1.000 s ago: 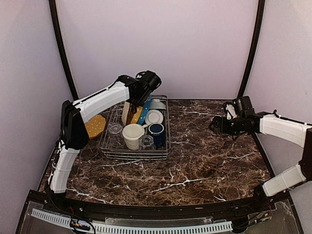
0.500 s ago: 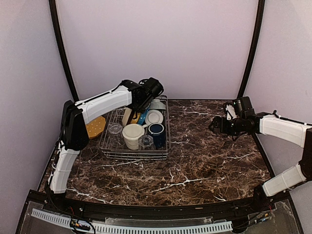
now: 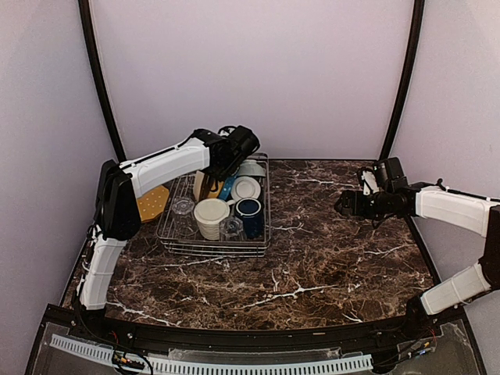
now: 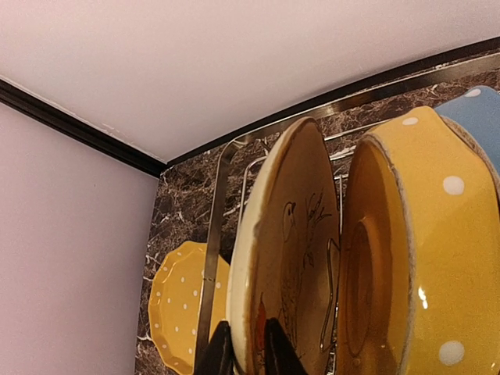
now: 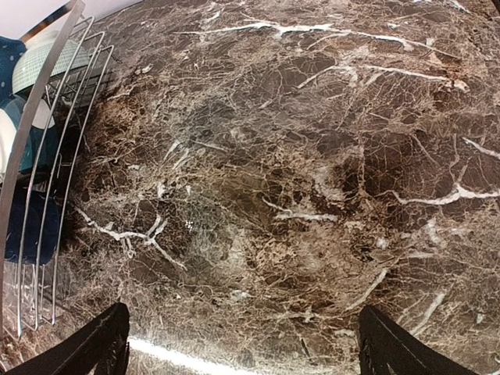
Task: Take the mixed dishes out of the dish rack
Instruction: Grab the plate from the dish rack, then place the plate on the plate, then grab the plate from the dish rack.
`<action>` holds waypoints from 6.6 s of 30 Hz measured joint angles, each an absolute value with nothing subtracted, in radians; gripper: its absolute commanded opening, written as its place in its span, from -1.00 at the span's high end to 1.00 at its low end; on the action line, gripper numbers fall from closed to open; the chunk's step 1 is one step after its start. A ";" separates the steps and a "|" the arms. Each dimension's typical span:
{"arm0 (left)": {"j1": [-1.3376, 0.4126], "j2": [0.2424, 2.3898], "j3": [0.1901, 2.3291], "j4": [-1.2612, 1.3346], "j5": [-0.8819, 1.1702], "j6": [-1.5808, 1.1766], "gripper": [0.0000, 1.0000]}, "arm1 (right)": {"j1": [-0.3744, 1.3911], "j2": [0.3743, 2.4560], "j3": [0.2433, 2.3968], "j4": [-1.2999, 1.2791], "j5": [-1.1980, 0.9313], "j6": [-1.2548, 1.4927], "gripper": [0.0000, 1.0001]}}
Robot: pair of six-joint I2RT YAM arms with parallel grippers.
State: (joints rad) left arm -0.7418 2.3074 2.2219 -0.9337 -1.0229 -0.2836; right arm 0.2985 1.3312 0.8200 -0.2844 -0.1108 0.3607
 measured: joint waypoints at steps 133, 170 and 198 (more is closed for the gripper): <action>0.211 1.626 0.780 0.127 0.153 -0.770 -0.24 | 0.313 1.366 0.834 -0.277 -0.139 0.401 -0.97; -0.603 1.661 1.465 -0.427 -0.242 -0.199 -0.67 | 0.327 1.366 0.833 -0.265 -0.160 0.402 -0.97; -0.752 1.951 1.697 -0.614 -0.469 -0.139 -0.26 | 0.327 1.365 0.826 -0.262 -0.156 0.402 -0.97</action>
State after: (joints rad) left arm -0.7521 1.9511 1.6970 -0.6136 -0.4690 -0.1394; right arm 0.3275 1.3651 0.8257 -0.2619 -0.1562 0.4019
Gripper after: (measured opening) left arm 0.619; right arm 0.986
